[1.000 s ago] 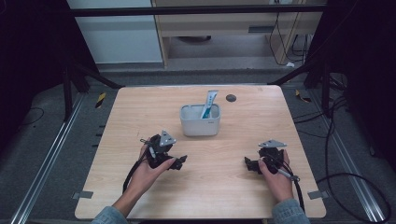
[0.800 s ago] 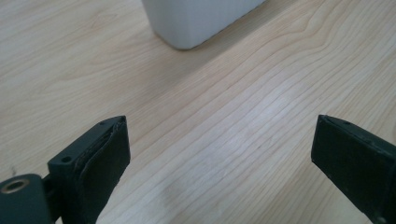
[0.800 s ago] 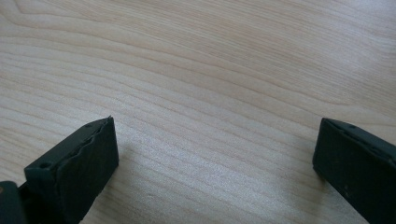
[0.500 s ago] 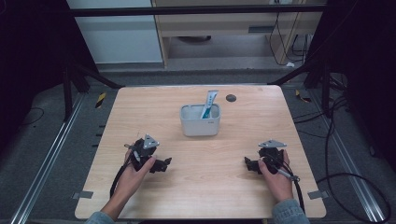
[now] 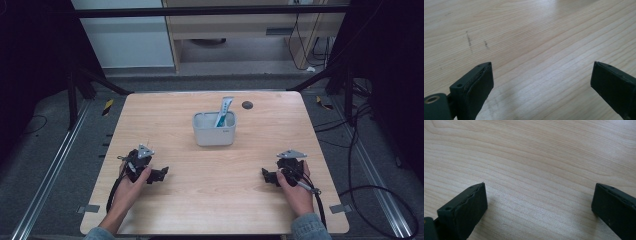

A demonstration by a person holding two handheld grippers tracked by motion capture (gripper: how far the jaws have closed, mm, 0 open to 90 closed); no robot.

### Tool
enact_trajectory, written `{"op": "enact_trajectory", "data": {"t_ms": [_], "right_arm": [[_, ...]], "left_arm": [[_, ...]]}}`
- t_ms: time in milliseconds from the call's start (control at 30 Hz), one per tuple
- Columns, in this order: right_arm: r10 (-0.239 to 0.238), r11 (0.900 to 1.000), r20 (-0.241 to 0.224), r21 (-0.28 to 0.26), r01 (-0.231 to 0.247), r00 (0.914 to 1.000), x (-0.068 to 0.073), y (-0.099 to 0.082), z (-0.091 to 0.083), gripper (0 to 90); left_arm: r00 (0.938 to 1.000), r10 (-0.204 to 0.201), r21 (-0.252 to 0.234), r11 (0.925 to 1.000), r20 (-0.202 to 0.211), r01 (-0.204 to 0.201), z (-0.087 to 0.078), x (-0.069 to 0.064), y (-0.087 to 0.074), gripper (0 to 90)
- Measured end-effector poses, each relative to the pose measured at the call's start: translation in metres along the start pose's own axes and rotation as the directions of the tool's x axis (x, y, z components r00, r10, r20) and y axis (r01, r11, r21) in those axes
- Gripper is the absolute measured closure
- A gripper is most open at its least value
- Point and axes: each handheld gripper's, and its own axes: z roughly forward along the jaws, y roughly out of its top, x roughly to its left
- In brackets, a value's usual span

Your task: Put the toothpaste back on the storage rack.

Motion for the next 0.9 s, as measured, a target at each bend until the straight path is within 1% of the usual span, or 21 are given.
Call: {"op": "enact_trajectory", "data": {"t_ms": [33,67,100,200,267,367,433,467,500,567,633,700,733,900], "right_arm": [[0.0,1.0,0.0,0.0,0.0,1.0,0.0,0.0,0.0,0.6],[0.0,1.0,0.0,0.0,0.0,1.0,0.0,0.0,0.0,0.6],[0.0,1.0,0.0,0.0,0.0,1.0,0.0,0.0,0.0,0.6],[0.0,1.0,0.0,0.0,0.0,1.0,0.0,0.0,0.0,0.6],[0.0,1.0,0.0,0.0,0.0,1.0,0.0,0.0,0.0,0.6],[0.0,1.0,0.0,0.0,0.0,1.0,0.0,0.0,0.0,0.6],[0.0,1.0,0.0,0.0,0.0,1.0,0.0,0.0,0.0,0.6],[-0.005,1.0,0.001,-0.001,0.005,1.0,0.0,0.0,0.0,0.6],[0.0,1.0,0.0,0.0,0.0,1.0,0.0,0.0,0.0,0.6],[0.0,1.0,0.0,0.0,0.0,1.0,0.0,0.0,0.0,0.6],[0.0,1.0,0.0,0.0,0.0,1.0,0.0,0.0,0.0,0.6],[0.0,1.0,0.0,0.0,0.0,1.0,0.0,0.0,0.0,0.6],[-0.005,1.0,0.001,-0.001,0.005,1.0,0.0,0.0,0.0,0.6],[-0.002,1.0,0.0,0.0,0.002,1.0,0.0,0.0,0.0,0.6]], "left_arm": [[1.0,0.0,0.0,1.0,0.0,0.0,0.0,0.0,0.0,4.1],[0.9999,-0.01,0.005,0.9999,-0.005,0.01,0.002,0.004,-0.002,4.1],[0.9999,-0.013,0.005,0.9999,-0.006,0.013,0.003,0.005,-0.003,4.1],[0.9998,-0.016,0.016,0.9997,-0.014,0.017,0.006,0.009,-0.006,4.1],[0.9995,-0.029,0.012,0.9995,-0.016,0.029,0.009,0.012,-0.009,4.1],[0.9995,-0.03,0.012,0.9995,-0.014,0.03,0.011,0.014,-0.012,3.9],[0.9989,-0.044,0.004,0.999,-0.015,0.044,0.015,0.017,-0.016,3.8],[0.998,-0.062,-0.013,0.998,-0.005,0.062,0.017,0.019,-0.019,1.9],[0.9972,-0.075,-0.028,0.9968,-0.003,0.075,0.017,0.021,-0.021,0.7],[0.9975,-0.07,-0.025,0.9972,-0.006,0.07,0.017,0.021,-0.021,0.4],[0.9984,-0.055,-0.023,0.9982,0.011,0.056,0.017,0.021,-0.021,0.0],[0.9985,-0.054,-0.021,0.9983,0.012,0.054,0.017,0.021,-0.021,0.0],[0.9983,-0.057,-0.022,0.9981,0.011,0.057,0.017,0.021,-0.021,0.0],[0.9977,-0.068,-0.021,0.9975,0.002,0.068,0.018,0.02,-0.021,0.0]]}}
